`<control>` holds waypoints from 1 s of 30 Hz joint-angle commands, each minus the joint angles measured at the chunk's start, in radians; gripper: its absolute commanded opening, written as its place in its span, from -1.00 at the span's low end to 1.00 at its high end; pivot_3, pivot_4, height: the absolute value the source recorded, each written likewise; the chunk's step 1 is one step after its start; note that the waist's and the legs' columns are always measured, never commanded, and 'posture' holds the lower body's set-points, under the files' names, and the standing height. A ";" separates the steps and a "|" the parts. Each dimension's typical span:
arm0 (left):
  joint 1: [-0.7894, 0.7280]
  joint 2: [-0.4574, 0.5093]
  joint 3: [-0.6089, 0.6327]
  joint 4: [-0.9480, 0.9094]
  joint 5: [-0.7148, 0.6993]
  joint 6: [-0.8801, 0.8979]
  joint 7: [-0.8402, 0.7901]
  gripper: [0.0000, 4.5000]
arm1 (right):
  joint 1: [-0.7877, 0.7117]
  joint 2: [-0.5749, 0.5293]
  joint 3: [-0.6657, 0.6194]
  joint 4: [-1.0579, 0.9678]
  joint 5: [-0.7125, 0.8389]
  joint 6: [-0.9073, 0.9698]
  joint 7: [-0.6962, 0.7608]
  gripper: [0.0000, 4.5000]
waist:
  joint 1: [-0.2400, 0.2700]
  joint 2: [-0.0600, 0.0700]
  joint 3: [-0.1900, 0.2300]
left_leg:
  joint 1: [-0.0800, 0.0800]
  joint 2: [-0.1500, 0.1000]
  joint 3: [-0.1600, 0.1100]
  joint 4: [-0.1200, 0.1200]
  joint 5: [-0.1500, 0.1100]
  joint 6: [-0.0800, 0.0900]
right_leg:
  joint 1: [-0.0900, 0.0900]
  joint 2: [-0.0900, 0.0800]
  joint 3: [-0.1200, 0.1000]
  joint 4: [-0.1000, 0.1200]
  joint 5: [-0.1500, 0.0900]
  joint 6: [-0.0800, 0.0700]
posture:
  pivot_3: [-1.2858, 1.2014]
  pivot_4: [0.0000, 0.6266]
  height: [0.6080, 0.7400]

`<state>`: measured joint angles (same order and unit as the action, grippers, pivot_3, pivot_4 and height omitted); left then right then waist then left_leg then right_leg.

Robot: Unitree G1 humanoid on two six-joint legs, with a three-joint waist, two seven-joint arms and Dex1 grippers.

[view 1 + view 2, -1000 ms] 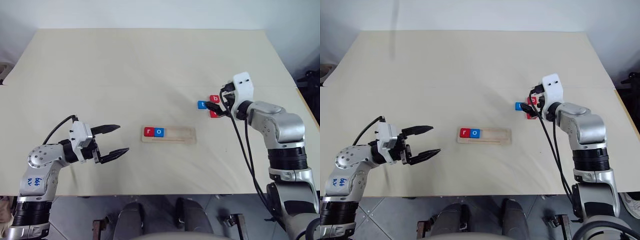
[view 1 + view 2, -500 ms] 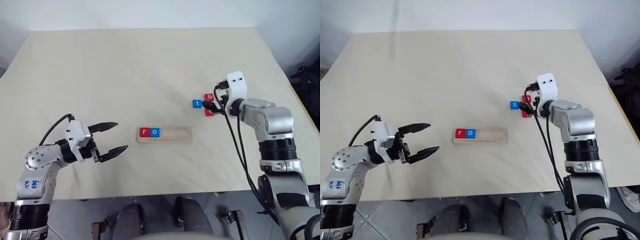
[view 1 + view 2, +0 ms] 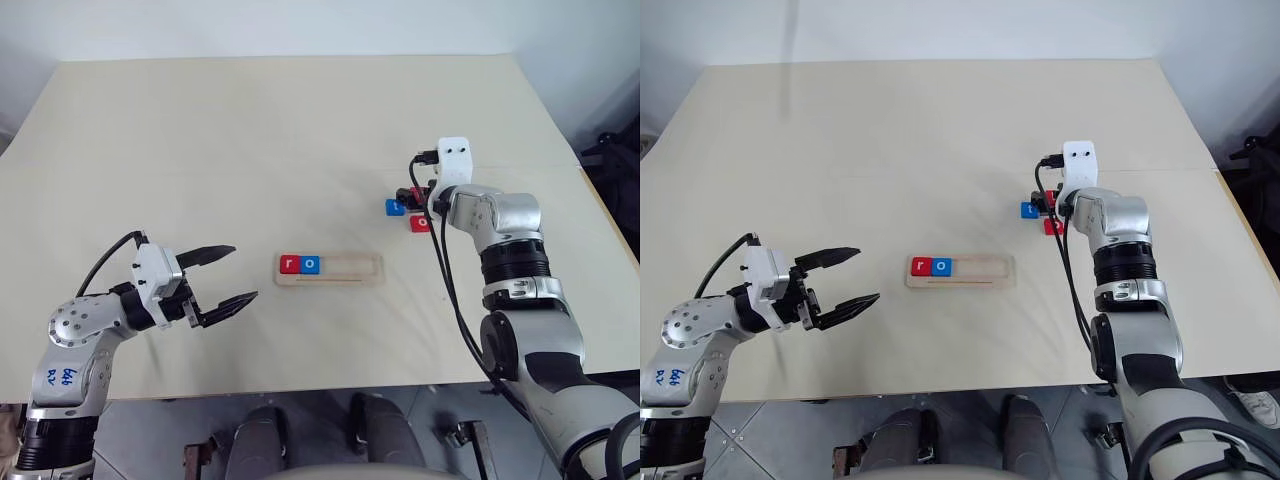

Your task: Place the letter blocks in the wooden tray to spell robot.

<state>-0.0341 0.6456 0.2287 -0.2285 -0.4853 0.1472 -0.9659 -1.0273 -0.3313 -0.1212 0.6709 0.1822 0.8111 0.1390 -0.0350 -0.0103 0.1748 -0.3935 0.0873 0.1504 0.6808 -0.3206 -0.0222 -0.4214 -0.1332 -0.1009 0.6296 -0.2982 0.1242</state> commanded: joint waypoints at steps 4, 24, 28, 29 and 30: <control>0.024 0.006 0.033 -0.059 -0.025 0.004 0.018 0.99 | -0.016 0.013 -0.043 0.012 -0.001 -0.024 -0.036 1.00 | 0.000 0.000 0.000 | 0.000 0.000 0.000 0.000 0.000 0.000 | 0.000 0.000 0.000 0.000 0.000 0.000 | 0.03 -0.52 1.00; -0.075 -0.003 -0.029 0.008 -0.022 0.018 -0.029 1.00 | 0.089 -0.031 -0.055 -0.342 0.003 0.176 -0.036 -0.35 | 0.006 0.000 0.000 | -0.002 0.000 0.000 0.000 0.000 0.000 | -0.002 0.000 0.000 0.000 0.000 0.000 | 0.03 -0.52 1.00; -0.122 -0.010 -0.061 0.058 -0.022 0.011 -0.069 1.00 | 0.205 -0.041 -0.087 -0.662 0.039 0.371 -0.045 -0.35 | 0.007 0.001 0.000 | -0.009 0.000 -0.001 0.001 0.000 0.000 | -0.008 0.000 0.000 0.001 0.000 0.000 | 0.03 -0.52 1.00; -0.136 -0.011 -0.071 0.074 -0.022 0.009 -0.084 1.00 | 0.252 -0.033 -0.094 -0.767 0.051 0.435 -0.047 -0.35 | 0.007 0.001 0.000 | -0.010 0.000 -0.001 0.001 0.000 0.000 | -0.009 0.000 -0.001 0.000 0.000 0.000 | 0.03 -0.52 1.00; -0.146 -0.012 -0.078 0.084 -0.021 0.007 -0.094 1.00 | 0.283 -0.026 -0.099 -0.839 0.058 0.481 -0.049 -0.35 | 0.008 0.001 0.000 | -0.010 0.000 -0.001 0.001 0.000 -0.001 | -0.009 0.000 -0.001 0.000 0.000 0.000 | 0.03 -0.52 1.00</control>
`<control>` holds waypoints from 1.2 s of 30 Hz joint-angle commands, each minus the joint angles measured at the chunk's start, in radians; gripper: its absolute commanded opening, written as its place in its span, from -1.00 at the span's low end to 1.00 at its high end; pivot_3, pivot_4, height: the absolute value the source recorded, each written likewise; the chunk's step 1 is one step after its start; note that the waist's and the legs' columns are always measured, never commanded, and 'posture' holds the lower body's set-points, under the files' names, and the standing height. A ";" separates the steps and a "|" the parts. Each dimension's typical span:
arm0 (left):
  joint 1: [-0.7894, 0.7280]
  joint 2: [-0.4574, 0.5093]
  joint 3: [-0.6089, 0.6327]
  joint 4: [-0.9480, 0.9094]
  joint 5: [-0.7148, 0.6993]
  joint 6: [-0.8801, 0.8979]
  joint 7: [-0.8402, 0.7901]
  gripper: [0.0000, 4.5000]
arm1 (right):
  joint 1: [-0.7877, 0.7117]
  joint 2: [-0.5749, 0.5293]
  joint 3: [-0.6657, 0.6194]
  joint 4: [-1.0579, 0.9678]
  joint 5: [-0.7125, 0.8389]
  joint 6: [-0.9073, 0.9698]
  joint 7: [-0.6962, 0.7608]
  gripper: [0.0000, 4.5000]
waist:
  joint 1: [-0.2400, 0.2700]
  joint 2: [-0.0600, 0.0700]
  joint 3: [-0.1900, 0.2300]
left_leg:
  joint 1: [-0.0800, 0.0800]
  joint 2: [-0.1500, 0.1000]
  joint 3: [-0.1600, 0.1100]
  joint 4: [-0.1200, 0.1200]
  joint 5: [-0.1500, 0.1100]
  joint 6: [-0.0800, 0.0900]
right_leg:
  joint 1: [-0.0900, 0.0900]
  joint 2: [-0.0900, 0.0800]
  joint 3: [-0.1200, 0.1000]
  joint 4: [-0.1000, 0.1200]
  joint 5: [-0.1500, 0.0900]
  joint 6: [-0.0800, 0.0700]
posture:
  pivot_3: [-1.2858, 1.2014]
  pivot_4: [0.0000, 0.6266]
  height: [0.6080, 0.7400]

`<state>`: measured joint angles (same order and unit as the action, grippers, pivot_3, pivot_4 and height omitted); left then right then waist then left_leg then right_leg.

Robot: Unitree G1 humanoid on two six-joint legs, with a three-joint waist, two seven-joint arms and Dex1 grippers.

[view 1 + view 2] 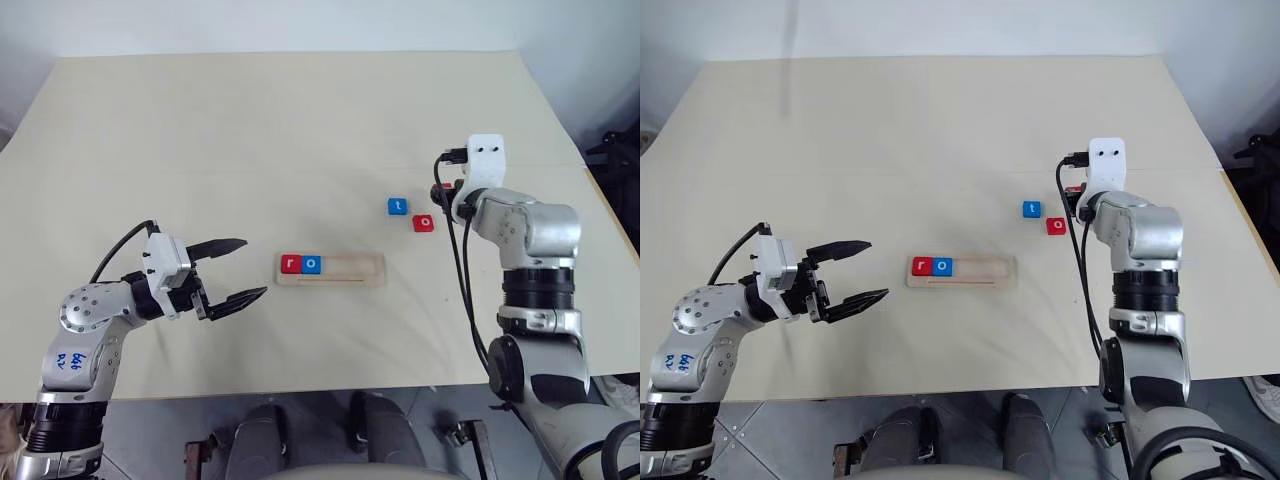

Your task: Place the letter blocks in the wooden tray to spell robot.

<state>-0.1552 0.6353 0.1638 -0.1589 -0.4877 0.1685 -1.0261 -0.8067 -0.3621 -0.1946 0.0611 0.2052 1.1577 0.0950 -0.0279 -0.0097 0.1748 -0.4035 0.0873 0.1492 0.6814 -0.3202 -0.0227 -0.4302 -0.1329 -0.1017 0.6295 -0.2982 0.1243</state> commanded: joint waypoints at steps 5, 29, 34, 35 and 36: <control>-0.067 0.001 -0.036 0.056 -0.024 -0.021 -0.097 1.00 | 0.268 0.063 -0.033 -0.574 0.058 0.379 -0.007 -0.35 | 0.000 0.000 0.000 | 0.000 0.000 0.000 0.000 0.000 0.000 | 0.000 0.000 0.000 -0.001 0.000 0.000 | 0.03 -0.52 1.00; -0.040 0.021 -0.027 0.000 -0.035 -0.024 -0.177 1.00 | 0.420 -0.588 0.218 -0.283 0.161 -0.572 1.067 0.96 | -0.001 -0.002 0.000 | 0.000 -0.001 -0.002 0.000 0.000 0.002 | 0.002 0.000 0.000 -0.004 0.002 0.001 | 0.03 -0.52 1.00; -0.037 0.026 -0.037 -0.016 -0.035 -0.025 -0.180 1.00 | 0.278 -0.573 0.347 0.059 0.028 -0.878 1.226 0.96 | -0.002 -0.002 0.000 | 0.002 -0.001 0.000 0.002 0.001 0.002 | 0.003 0.000 0.000 -0.003 0.003 0.001 | 0.03 -0.52 1.00; -0.036 0.026 -0.039 -0.023 -0.035 -0.023 -0.178 1.00 | 0.243 -0.560 0.367 0.120 0.005 -0.917 1.241 0.96 | -0.001 -0.002 0.000 | 0.002 -0.001 0.000 0.002 0.001 0.002 | 0.003 0.000 0.001 -0.003 0.003 0.001 | 0.03 -0.52 1.00; -0.033 0.025 -0.042 -0.032 -0.036 -0.020 -0.176 1.00 | 0.210 -0.546 0.384 0.181 -0.018 -0.956 1.253 0.96 | -0.001 -0.002 0.000 | 0.002 -0.001 0.000 0.002 0.001 0.002 | 0.003 0.000 0.001 -0.003 0.003 0.001 | 0.03 -0.52 1.00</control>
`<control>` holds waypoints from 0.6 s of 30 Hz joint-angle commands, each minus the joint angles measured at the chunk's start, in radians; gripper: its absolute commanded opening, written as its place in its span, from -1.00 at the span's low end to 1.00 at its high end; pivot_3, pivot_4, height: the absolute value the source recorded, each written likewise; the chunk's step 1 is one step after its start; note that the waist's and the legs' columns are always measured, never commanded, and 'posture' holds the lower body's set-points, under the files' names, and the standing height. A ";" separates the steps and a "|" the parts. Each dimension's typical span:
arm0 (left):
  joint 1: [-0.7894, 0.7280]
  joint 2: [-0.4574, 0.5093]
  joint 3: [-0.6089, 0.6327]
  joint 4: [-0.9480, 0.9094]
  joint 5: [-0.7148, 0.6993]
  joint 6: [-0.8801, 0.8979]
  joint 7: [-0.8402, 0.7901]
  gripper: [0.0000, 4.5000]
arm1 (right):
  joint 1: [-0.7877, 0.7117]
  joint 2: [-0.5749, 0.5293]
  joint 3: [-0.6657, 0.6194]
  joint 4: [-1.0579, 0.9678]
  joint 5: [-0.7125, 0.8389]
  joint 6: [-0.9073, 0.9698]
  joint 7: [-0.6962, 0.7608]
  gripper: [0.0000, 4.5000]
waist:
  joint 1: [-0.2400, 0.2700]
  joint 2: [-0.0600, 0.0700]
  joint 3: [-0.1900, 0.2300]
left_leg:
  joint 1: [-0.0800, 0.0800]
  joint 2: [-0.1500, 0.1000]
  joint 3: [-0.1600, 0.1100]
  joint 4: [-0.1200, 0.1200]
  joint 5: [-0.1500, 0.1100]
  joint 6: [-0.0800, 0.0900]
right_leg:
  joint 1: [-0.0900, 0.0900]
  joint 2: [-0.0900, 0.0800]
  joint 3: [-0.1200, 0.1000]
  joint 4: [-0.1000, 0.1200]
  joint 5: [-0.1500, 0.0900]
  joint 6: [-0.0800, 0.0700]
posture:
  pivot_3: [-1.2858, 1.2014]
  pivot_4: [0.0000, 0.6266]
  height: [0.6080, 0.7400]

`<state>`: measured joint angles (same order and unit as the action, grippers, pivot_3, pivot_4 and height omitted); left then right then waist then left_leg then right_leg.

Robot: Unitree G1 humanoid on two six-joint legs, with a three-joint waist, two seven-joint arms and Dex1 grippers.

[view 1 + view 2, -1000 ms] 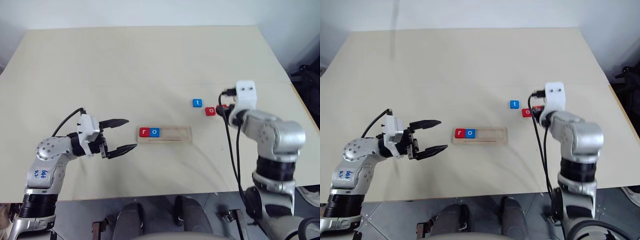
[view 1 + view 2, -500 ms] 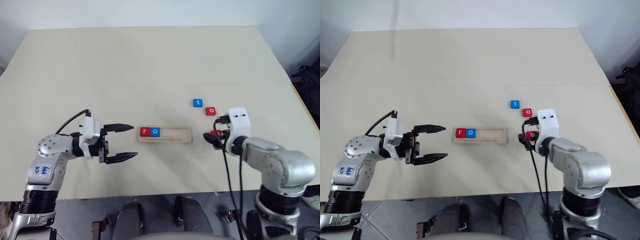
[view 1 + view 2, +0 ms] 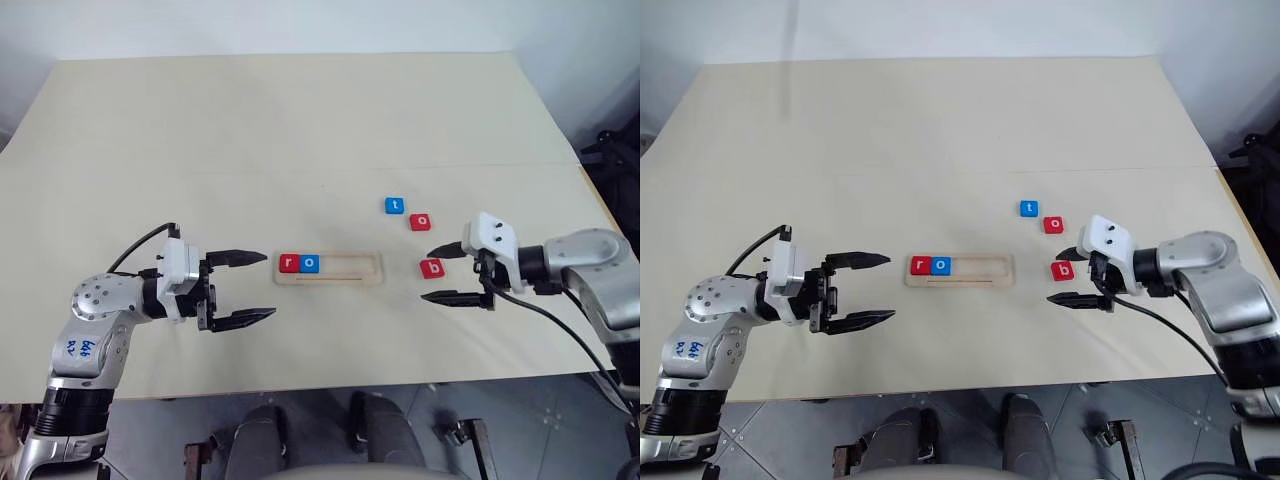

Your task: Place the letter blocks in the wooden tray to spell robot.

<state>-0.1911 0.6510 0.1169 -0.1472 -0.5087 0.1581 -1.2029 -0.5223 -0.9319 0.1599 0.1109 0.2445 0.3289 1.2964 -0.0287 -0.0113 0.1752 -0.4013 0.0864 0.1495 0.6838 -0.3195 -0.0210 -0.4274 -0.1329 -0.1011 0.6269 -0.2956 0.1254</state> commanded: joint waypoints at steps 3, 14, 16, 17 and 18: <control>0.011 0.010 -0.001 -0.063 -0.016 -0.002 0.003 1.00 | -0.150 0.063 0.059 0.281 -0.104 -0.211 0.082 0.96 | 0.000 0.000 0.000 | 0.000 0.000 0.000 0.000 0.000 0.000 | 0.000 0.000 0.000 0.001 0.000 0.000 | 0.03 -0.52 1.00; 0.036 0.013 0.017 -0.087 -0.018 0.000 0.033 1.00 | -0.221 0.090 0.096 0.466 -0.170 -0.310 0.213 -0.06 | 0.002 0.000 0.000 | 0.000 0.000 0.000 0.001 0.000 -0.001 | 0.000 0.000 0.000 0.001 0.000 0.000 | 0.03 -0.52 1.00; 0.041 0.013 0.020 -0.089 -0.019 -0.001 0.039 1.00 | -0.223 0.093 0.090 0.473 -0.171 -0.317 0.214 -0.34 | 0.002 0.000 0.000 | 0.000 0.000 0.000 0.001 0.000 -0.001 | 0.000 0.000 0.000 0.001 0.000 0.000 | 0.03 -0.52 1.00; 0.043 0.012 0.022 -0.089 -0.019 -0.002 0.043 1.00 | -0.225 0.096 0.087 0.477 -0.173 -0.320 0.206 -0.34 | 0.003 0.000 0.000 | 0.000 0.000 0.000 0.001 0.000 -0.001 | 0.000 0.000 0.000 0.001 0.000 0.000 | 0.03 -0.52 1.00; 0.045 0.011 0.023 -0.089 -0.019 -0.003 0.046 1.00 | -0.229 0.103 0.083 0.478 -0.176 -0.329 0.191 -0.34 | 0.003 0.000 0.000 | 0.000 0.000 0.000 0.001 0.000 -0.001 | 0.000 0.000 0.000 0.001 0.000 0.000 | 0.03 -0.52 1.00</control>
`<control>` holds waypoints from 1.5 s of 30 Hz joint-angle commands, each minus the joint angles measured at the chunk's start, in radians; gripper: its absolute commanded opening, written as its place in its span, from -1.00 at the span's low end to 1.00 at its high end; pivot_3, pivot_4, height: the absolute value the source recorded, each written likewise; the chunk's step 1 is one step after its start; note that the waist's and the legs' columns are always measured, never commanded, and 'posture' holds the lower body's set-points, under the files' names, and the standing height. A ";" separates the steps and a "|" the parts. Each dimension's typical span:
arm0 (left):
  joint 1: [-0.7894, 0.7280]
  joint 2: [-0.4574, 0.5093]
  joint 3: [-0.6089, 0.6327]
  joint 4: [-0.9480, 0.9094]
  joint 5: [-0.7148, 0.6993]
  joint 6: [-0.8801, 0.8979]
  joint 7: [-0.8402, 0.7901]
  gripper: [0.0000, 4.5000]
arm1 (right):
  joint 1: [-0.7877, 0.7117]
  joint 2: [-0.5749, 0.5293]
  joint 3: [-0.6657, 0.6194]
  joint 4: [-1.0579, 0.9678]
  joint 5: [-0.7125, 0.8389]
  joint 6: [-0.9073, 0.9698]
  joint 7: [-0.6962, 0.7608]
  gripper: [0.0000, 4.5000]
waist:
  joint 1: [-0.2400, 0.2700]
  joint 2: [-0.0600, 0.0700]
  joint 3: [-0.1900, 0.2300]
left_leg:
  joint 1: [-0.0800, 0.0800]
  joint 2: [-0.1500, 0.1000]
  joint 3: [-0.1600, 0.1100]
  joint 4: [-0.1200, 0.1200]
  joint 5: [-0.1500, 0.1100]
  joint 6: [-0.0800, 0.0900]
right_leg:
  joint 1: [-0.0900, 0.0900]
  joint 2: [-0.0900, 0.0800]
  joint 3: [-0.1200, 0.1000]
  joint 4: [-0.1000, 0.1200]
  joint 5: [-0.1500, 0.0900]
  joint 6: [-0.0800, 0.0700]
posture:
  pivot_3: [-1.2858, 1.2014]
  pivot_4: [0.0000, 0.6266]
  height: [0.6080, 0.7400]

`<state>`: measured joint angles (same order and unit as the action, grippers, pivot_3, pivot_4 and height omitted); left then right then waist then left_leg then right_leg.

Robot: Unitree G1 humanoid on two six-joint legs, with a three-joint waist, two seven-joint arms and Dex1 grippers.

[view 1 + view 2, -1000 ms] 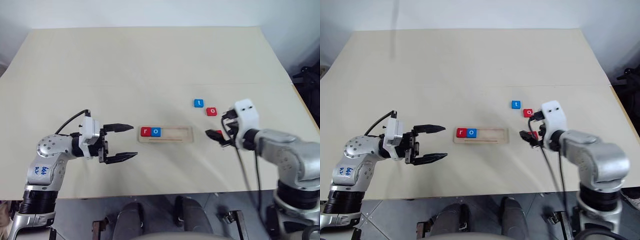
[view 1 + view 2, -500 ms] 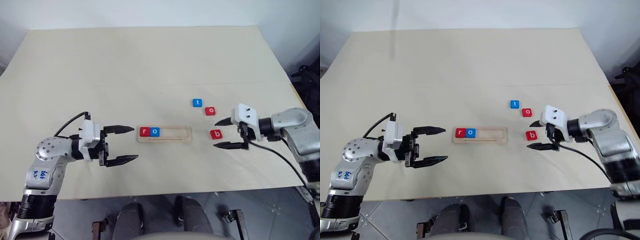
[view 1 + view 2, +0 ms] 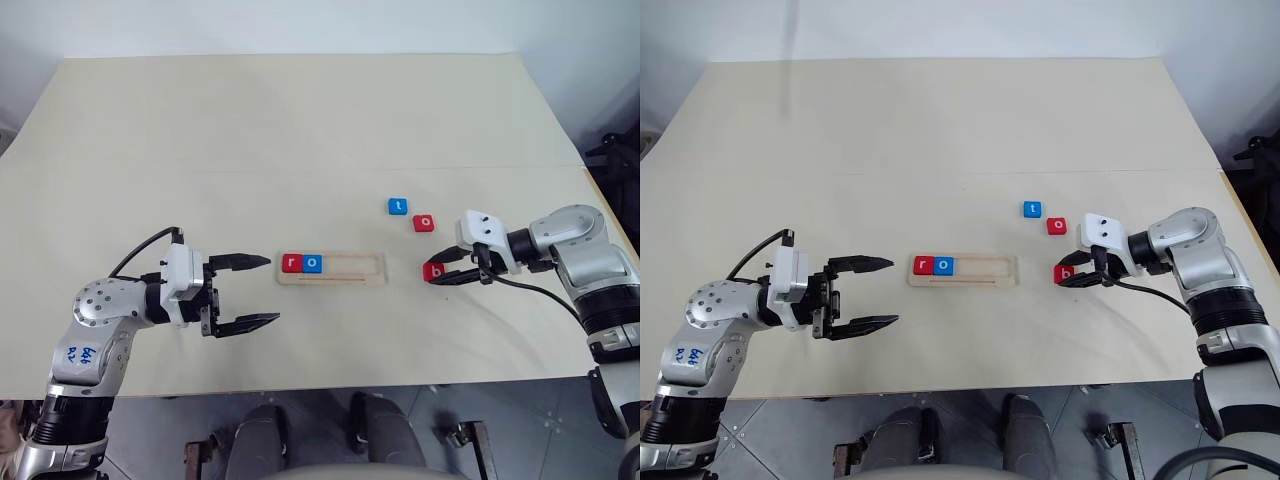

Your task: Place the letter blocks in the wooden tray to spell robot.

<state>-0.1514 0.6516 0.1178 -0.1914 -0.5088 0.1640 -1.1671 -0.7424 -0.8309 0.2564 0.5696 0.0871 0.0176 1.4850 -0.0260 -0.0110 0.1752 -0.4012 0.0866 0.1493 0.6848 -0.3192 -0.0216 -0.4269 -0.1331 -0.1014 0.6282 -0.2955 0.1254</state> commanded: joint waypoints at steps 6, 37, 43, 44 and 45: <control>0.014 0.006 0.029 -0.041 -0.016 -0.014 0.033 1.00 | -0.041 0.069 -0.031 -0.221 0.065 0.237 -0.026 -0.34 | -0.006 0.001 0.000 | 0.000 0.000 0.000 0.000 0.000 -0.001 | -0.001 0.000 0.000 0.001 0.000 0.000 | 0.03 -0.52 1.00; 0.111 0.001 0.055 -0.108 -0.013 -0.019 0.138 1.00 | -0.206 0.395 0.185 -0.289 -0.069 0.438 -0.207 -0.19 | -0.003 0.001 0.000 | -0.001 0.000 -0.001 0.000 0.001 -0.001 | -0.002 0.000 0.000 0.003 0.000 -0.001 | 0.03 -0.52 1.00; 0.105 0.005 0.054 -0.111 -0.016 -0.014 0.141 1.00 | -0.204 0.388 0.160 -0.300 -0.066 0.436 -0.218 0.70 | -0.003 0.001 0.000 | -0.001 0.000 -0.001 0.000 0.001 -0.001 | -0.002 0.000 0.000 0.003 0.000 -0.001 | 0.03 -0.52 1.00; 0.104 0.006 0.054 -0.111 -0.017 -0.013 0.142 1.00 | -0.204 0.378 0.151 -0.308 -0.061 0.439 -0.216 0.70 | -0.003 0.001 0.000 | -0.001 0.000 -0.001 0.000 0.001 -0.001 | -0.002 0.000 0.000 0.003 0.000 -0.001 | 0.03 -0.52 1.00; 0.103 0.006 0.054 -0.110 -0.017 -0.013 0.141 1.00 | -0.199 0.365 0.141 -0.320 -0.055 0.444 -0.211 0.70 | -0.003 0.001 0.000 | -0.001 0.000 -0.001 0.000 0.001 -0.001 | -0.002 0.000 0.000 0.003 0.000 -0.001 | 0.03 -0.52 1.00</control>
<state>-0.0500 0.6487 0.1524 -0.2651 -0.5072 0.1533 -1.0276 -0.9252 -0.4426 0.4431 0.2875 0.0142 0.4612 1.2718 -0.0290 -0.0096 0.1754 -0.4025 0.0870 0.1485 0.6849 -0.3187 -0.0226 -0.4291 -0.1327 -0.1018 0.6310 -0.2959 0.1243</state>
